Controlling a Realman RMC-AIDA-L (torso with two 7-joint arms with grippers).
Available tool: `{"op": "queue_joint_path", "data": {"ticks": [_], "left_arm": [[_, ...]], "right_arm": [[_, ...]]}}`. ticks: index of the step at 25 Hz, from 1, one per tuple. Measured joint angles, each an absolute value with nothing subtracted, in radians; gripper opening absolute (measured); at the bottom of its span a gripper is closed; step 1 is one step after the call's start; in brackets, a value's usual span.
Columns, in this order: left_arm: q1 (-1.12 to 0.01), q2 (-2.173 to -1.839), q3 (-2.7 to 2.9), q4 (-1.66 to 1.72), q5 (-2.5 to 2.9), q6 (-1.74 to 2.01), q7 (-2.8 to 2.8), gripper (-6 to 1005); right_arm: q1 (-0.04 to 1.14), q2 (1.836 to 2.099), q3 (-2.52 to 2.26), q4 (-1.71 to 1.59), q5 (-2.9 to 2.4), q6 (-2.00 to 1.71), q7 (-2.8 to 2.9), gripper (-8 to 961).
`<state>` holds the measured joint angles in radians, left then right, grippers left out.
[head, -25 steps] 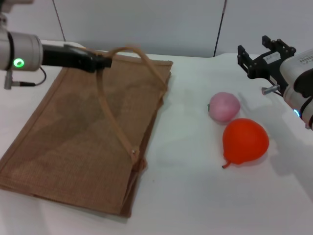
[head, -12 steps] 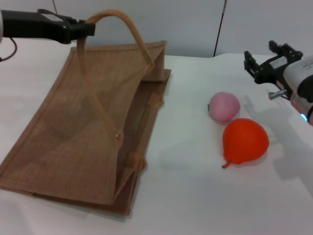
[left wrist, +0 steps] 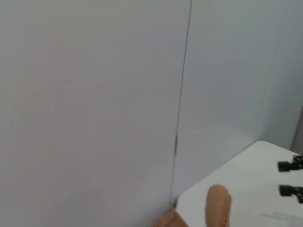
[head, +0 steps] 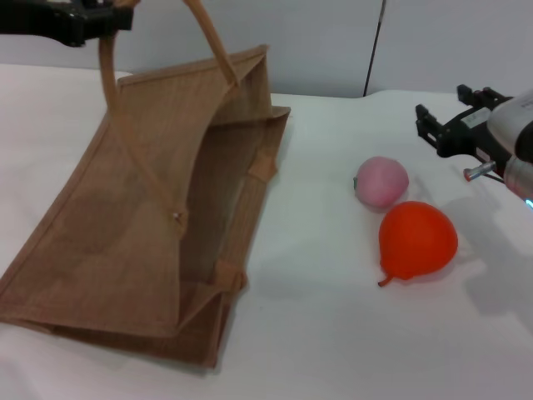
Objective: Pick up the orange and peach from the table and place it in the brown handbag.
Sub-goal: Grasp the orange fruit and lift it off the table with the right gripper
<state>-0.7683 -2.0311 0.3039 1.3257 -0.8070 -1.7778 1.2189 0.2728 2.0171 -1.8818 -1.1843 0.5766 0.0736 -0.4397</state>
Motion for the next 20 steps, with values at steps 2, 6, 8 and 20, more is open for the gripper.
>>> {"op": "queue_joint_path", "data": {"ticks": [2,6,8,20], "left_arm": [[-0.759,-2.032,0.304,1.367,-0.817,-1.795,1.209,121],[-0.738,-2.032,0.304,1.439,-0.854,-1.826,1.193,121],[-0.736,-2.032,0.304,1.463,-0.869,-1.837,1.184,121],[-0.73,-2.032,0.352,1.561,-0.915,-1.854,1.135,121]], "right_arm": [[0.259,2.018,-1.873,-1.25,0.562,0.161,-0.445,640],[0.24,2.015,-1.837,-1.387,0.546,0.361,-0.45,640],[0.237,2.016,-1.816,-1.447,0.531,0.475,-0.451,640],[0.281,2.016,-1.715,-1.586,0.515,1.004,-0.453,654]]}}
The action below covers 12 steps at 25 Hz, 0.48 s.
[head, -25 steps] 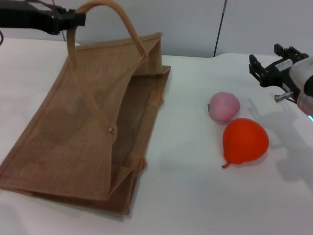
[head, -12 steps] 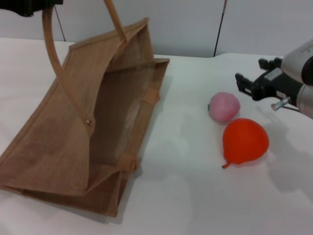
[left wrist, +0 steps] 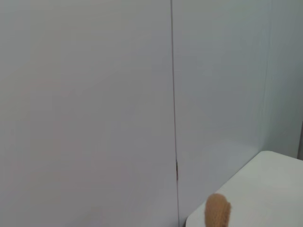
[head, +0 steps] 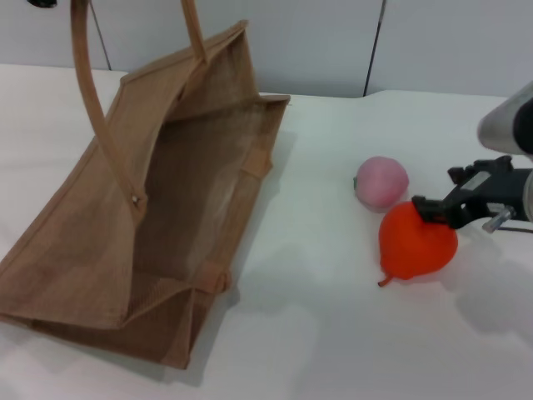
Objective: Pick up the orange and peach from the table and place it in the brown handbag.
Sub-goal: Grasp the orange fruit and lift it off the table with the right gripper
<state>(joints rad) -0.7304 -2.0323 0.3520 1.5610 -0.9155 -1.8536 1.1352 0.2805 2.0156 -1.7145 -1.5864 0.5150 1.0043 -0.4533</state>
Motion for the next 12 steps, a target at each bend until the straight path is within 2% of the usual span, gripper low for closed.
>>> {"op": "queue_joint_path", "data": {"ticks": [12], "left_arm": [[-0.729,-2.031,0.353,1.572,-0.917,-1.842,1.137,121]], "right_arm": [[0.359,2.017,-1.712,-1.589,0.517,1.212,-0.452,721]]}}
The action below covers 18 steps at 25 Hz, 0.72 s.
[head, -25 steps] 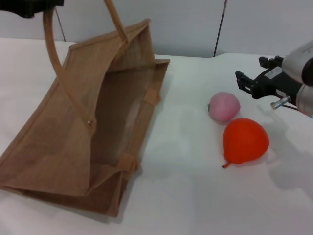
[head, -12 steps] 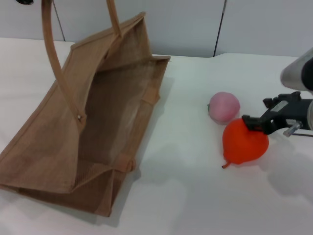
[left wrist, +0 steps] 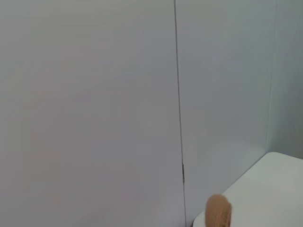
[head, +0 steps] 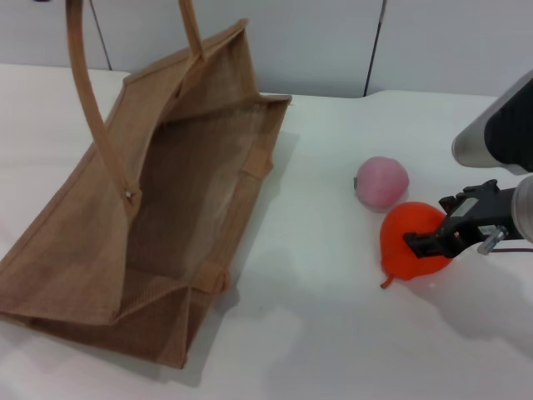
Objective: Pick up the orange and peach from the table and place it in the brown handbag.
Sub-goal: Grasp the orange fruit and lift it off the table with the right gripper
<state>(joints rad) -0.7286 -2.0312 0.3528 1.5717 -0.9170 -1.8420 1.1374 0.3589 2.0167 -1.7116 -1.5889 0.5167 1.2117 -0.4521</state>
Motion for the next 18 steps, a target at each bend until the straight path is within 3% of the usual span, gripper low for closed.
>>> {"op": "queue_joint_path", "data": {"ticks": [6,11,18], "left_arm": [[-0.729,-2.031,0.353,1.572,-0.91,-1.846,1.139,120],[-0.729,-2.031,0.353,1.572,-0.909,-1.844,1.139,120],[-0.729,-2.031,0.353,1.566,-0.907,-1.842,1.143,121]], "right_arm": [[0.372,2.018,-1.711,-1.576,0.51,1.231,-0.445,750],[0.391,2.018,-1.71,-1.525,0.502,1.226,-0.445,847],[0.441,2.02,-1.711,-1.447,0.501,1.205,-0.434,867]]}}
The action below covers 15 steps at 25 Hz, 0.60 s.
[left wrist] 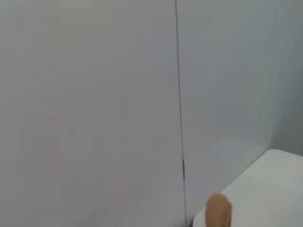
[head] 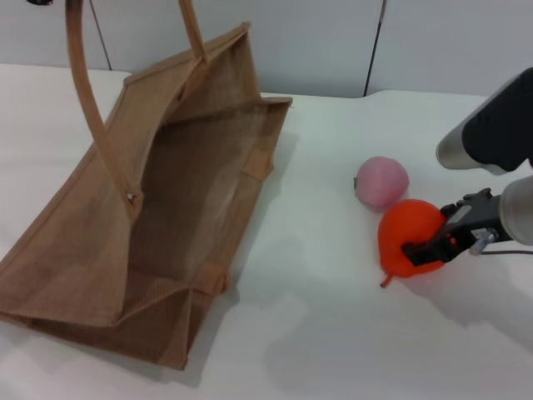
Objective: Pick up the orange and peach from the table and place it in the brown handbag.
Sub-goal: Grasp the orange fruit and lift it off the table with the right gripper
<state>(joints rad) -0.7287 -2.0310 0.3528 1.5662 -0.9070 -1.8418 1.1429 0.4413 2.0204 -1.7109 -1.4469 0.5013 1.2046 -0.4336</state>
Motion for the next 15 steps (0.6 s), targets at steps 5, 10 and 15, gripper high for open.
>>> {"op": "queue_joint_path", "data": {"ticks": [5,10,15], "left_arm": [[-0.733,-2.031,0.353,1.561,-0.906,-1.841,1.143,121],[-0.733,-2.032,0.353,1.56,-0.906,-1.841,1.144,121],[-0.731,-2.032,0.355,1.56,-0.906,-1.841,1.144,121]], "right_arm": [[0.47,2.021,-1.712,-1.411,0.505,1.187,-0.431,875],[0.51,2.02,-1.714,-1.349,0.507,1.182,-0.431,883],[0.525,2.018,-1.708,-1.333,0.517,1.189,-0.431,879]]}}
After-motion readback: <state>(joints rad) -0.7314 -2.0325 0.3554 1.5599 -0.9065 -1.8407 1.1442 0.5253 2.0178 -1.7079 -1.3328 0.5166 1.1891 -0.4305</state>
